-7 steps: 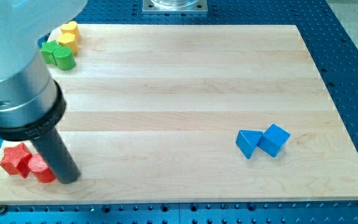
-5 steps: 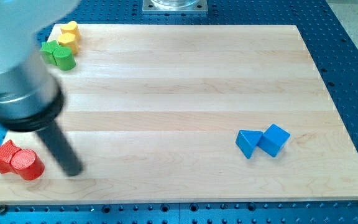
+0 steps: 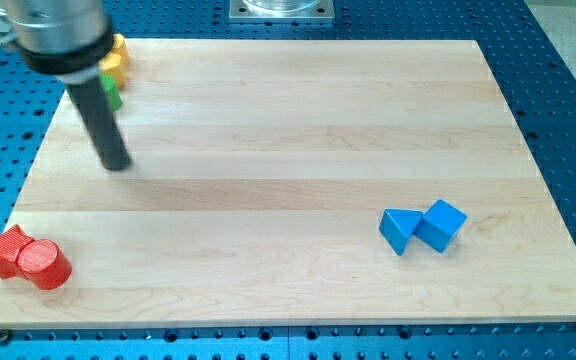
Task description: Slide the yellow blocks to the center of the board
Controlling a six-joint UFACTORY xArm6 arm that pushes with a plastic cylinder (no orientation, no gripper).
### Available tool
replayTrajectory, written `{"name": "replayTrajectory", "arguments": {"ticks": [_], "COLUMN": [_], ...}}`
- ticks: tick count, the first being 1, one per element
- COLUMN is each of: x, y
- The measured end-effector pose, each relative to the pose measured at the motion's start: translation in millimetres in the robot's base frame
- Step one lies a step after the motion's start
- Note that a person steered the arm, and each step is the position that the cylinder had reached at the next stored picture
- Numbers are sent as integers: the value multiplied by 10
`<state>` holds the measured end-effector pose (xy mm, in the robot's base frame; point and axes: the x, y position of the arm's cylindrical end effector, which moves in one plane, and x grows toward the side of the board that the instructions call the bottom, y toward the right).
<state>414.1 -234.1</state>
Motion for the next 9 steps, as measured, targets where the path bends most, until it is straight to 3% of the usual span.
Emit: {"name": "replayTrajectory", "arguments": {"ticks": [1,2,3,4,5,6,7,8,9], "x": [-332,-694,-1643,-2090,-2124,-1232,-1029,-1732,-1953], "y": [-679,-695,-695,-611,-20,447,904,440,-269]}}
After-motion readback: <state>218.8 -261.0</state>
